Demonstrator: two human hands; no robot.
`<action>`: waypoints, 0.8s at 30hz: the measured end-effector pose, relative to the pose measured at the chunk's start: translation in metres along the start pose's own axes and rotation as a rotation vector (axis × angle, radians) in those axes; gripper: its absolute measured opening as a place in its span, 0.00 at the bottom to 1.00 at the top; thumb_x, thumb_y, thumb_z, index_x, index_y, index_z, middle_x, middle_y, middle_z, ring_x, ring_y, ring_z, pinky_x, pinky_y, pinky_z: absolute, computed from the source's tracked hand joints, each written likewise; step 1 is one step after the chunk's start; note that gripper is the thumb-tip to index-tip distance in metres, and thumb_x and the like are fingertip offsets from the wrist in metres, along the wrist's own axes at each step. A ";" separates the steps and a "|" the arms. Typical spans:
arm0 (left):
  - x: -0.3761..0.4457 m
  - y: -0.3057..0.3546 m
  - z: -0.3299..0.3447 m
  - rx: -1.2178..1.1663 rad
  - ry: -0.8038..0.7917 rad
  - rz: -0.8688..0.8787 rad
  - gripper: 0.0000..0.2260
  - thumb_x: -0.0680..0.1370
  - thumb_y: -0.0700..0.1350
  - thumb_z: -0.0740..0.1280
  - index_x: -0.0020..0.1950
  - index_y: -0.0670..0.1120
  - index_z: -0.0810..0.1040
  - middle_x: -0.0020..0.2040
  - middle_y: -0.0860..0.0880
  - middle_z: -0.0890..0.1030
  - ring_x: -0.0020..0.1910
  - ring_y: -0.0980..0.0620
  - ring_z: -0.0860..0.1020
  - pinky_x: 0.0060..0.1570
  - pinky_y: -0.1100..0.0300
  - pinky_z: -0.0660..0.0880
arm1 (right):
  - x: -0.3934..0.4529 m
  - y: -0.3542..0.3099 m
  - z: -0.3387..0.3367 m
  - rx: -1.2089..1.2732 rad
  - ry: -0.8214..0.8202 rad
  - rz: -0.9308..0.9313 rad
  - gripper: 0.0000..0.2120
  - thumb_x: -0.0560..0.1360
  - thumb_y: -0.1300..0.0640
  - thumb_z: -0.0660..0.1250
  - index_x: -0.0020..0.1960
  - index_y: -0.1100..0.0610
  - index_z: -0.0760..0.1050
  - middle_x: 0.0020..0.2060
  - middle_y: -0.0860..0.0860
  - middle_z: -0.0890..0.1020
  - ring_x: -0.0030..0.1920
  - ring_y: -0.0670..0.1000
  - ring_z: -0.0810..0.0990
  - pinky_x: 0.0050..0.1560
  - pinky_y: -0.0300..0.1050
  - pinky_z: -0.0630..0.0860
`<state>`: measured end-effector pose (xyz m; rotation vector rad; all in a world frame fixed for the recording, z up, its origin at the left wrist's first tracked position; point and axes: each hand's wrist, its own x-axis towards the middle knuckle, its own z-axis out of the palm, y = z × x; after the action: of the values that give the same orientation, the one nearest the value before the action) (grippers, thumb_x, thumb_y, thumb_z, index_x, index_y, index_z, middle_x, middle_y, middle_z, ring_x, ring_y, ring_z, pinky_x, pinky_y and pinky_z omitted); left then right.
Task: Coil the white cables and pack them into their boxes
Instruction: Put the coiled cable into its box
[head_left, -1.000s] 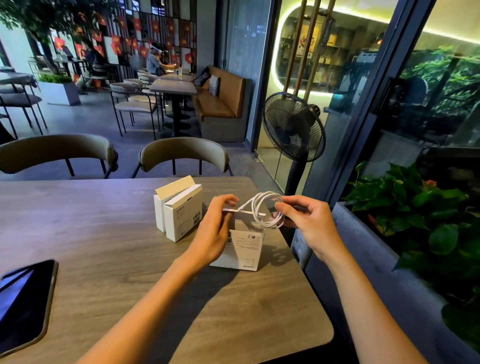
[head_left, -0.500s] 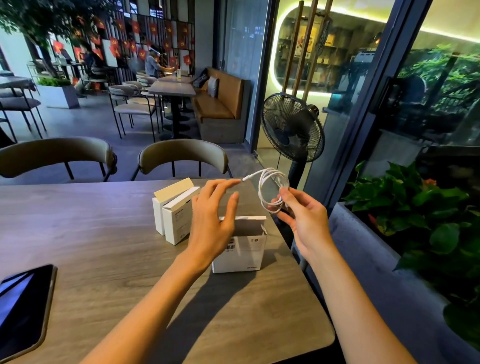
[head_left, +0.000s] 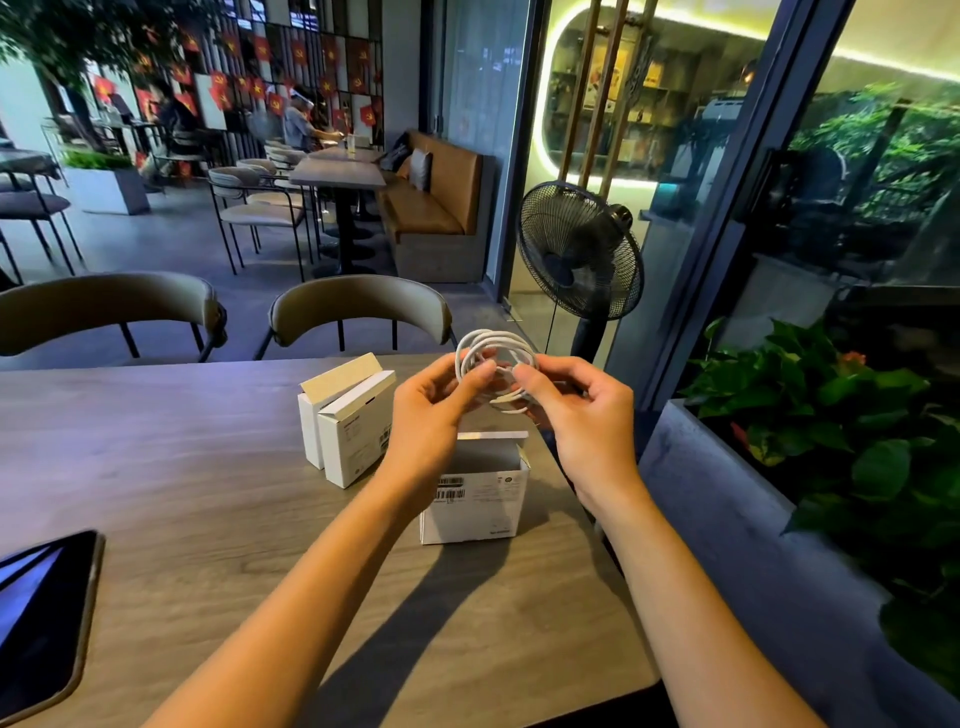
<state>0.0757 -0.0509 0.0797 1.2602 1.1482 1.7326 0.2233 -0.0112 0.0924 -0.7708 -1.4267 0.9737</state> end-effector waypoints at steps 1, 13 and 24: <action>0.001 0.002 -0.003 -0.024 -0.010 -0.045 0.11 0.81 0.46 0.68 0.63 0.48 0.81 0.55 0.49 0.87 0.57 0.53 0.84 0.61 0.55 0.78 | 0.001 -0.001 -0.001 -0.008 -0.002 -0.012 0.06 0.75 0.60 0.76 0.50 0.51 0.85 0.43 0.47 0.88 0.46 0.45 0.87 0.44 0.37 0.82; 0.006 0.004 -0.003 -0.087 -0.038 -0.094 0.12 0.83 0.49 0.65 0.64 0.50 0.80 0.52 0.50 0.86 0.54 0.53 0.83 0.56 0.58 0.78 | 0.007 -0.003 -0.001 -0.148 0.002 -0.053 0.10 0.74 0.57 0.77 0.55 0.54 0.86 0.47 0.48 0.88 0.48 0.47 0.87 0.49 0.44 0.85; 0.006 0.003 -0.002 0.185 0.068 0.116 0.09 0.82 0.45 0.67 0.61 0.46 0.79 0.49 0.49 0.85 0.46 0.52 0.85 0.43 0.61 0.82 | 0.004 0.002 -0.001 -0.107 0.009 -0.019 0.09 0.74 0.58 0.78 0.54 0.53 0.86 0.47 0.48 0.88 0.48 0.48 0.87 0.48 0.44 0.85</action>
<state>0.0718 -0.0474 0.0842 1.4119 1.3237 1.7987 0.2242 -0.0065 0.0923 -0.8375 -1.4849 0.8833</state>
